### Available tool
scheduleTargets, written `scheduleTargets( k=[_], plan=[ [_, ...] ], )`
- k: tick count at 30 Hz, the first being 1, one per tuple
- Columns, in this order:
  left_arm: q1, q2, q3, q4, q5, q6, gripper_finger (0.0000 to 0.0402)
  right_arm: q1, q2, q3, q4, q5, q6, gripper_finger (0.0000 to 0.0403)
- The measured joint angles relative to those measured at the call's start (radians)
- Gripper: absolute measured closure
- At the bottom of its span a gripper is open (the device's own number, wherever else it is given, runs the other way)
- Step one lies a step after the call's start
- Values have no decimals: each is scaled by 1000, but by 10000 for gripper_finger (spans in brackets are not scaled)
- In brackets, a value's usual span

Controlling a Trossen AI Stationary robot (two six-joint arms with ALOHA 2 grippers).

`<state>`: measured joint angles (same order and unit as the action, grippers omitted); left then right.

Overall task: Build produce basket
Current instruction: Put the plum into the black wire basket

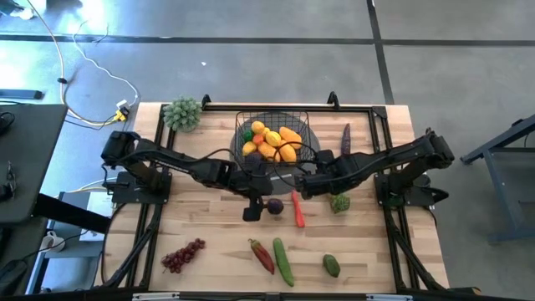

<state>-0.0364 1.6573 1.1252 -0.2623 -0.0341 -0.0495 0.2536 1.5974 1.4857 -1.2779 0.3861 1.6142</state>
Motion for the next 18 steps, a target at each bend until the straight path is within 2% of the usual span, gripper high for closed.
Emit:
scheduleTargets(
  k=[18],
  plan=[
    [-18,177,0,104,-7,-18,114,0,1,0,14,1,0,142]
  ],
)
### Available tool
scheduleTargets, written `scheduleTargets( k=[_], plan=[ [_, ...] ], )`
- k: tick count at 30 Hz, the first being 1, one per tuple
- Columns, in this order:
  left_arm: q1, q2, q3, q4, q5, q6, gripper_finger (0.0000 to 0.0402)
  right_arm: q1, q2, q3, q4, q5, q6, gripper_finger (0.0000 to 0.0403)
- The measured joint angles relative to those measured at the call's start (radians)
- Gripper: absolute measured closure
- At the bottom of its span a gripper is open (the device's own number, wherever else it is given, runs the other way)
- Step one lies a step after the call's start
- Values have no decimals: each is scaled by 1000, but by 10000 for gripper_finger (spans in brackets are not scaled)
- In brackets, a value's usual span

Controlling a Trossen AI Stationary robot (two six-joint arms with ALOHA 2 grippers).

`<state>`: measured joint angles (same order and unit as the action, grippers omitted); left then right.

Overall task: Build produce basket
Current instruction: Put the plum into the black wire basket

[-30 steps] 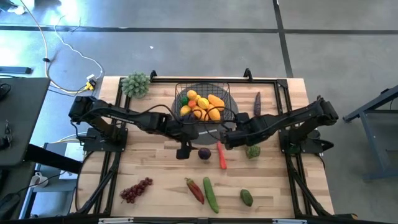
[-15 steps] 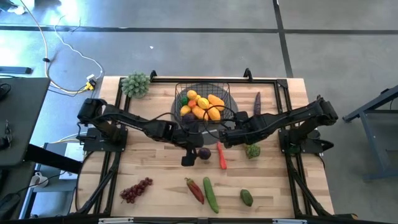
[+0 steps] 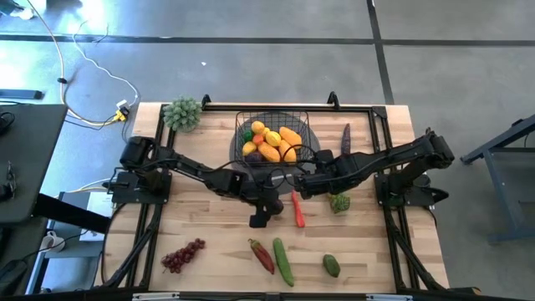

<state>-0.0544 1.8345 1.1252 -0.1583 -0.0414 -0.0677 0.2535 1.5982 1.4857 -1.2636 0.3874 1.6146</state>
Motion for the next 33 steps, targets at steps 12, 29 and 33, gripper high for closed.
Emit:
scheduleTargets(
  k=[12,29,33],
  plan=[
    [1,74,0,13,-23,19,114,0,0,0,12,0,0,142],
    [2,100,0,18,-55,53,198,0,0,0,17,16,0,142],
    [3,79,0,-27,-56,54,207,-4,0,0,17,36,0,142]
  ],
)
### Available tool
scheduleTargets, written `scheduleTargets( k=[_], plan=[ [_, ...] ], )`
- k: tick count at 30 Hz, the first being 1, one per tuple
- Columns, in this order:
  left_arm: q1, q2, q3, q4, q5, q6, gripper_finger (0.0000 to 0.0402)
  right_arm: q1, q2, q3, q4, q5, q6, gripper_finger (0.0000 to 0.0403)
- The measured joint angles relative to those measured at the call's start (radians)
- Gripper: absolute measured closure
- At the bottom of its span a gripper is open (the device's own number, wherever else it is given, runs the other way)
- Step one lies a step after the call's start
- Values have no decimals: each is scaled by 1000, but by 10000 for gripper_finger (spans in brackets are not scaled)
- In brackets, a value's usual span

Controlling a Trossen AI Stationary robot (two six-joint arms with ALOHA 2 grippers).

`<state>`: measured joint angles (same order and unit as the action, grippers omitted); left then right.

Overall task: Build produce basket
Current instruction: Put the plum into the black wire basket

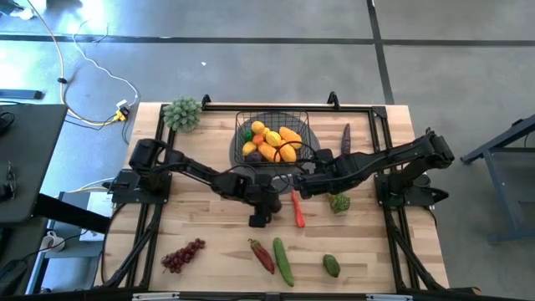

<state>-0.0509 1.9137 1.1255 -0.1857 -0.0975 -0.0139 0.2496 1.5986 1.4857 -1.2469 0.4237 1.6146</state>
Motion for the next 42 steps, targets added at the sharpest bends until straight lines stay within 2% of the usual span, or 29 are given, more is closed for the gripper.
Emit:
scheduleTargets(
  k=[8,17,29,37,42],
  plan=[
    [36,-102,0,-35,-1,7,208,-36,0,0,-6,29,-47,142],
    [109,-261,-1,-86,-29,2,209,-117,-3,0,-5,39,-183,142],
    [244,-432,0,-210,-205,10,210,-233,-37,0,24,27,-403,142],
    [366,-453,0,-353,-194,10,210,-313,-79,0,48,26,-530,142],
    [416,-438,-1,-381,-132,26,210,-377,-82,0,48,-5,-629,142]
  ],
)
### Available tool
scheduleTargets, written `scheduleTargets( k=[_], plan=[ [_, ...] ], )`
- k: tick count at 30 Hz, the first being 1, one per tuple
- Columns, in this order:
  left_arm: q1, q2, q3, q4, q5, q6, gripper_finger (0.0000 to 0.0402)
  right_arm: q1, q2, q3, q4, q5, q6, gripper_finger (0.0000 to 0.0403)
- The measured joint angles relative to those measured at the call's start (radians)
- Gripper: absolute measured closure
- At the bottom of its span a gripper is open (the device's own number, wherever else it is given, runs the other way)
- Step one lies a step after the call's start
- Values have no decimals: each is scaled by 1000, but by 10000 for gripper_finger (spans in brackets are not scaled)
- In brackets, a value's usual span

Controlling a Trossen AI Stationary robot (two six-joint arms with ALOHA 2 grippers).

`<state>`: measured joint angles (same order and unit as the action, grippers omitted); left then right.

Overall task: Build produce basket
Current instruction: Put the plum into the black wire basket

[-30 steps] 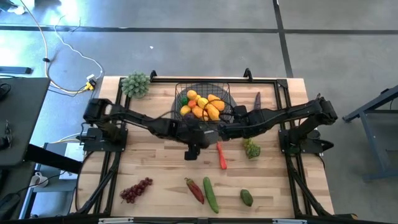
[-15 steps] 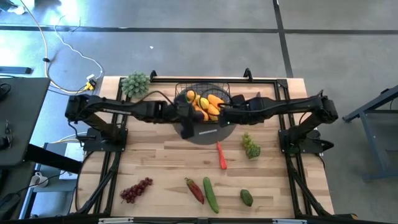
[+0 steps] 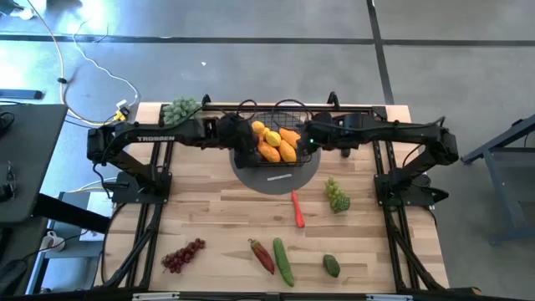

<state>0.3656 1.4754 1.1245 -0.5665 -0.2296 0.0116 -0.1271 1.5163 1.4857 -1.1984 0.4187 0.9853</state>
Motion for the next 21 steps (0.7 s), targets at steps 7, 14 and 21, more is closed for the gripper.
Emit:
scheduleTargets(
  k=[7,14,21],
  plan=[
    [26,10,0,6,33,32,207,-95,-1,0,2,-39,-133,142],
    [25,10,0,2,76,81,203,-178,-1,0,2,-56,-243,142],
    [8,10,0,2,73,113,173,-244,-1,0,2,-59,-334,142]
  ],
)
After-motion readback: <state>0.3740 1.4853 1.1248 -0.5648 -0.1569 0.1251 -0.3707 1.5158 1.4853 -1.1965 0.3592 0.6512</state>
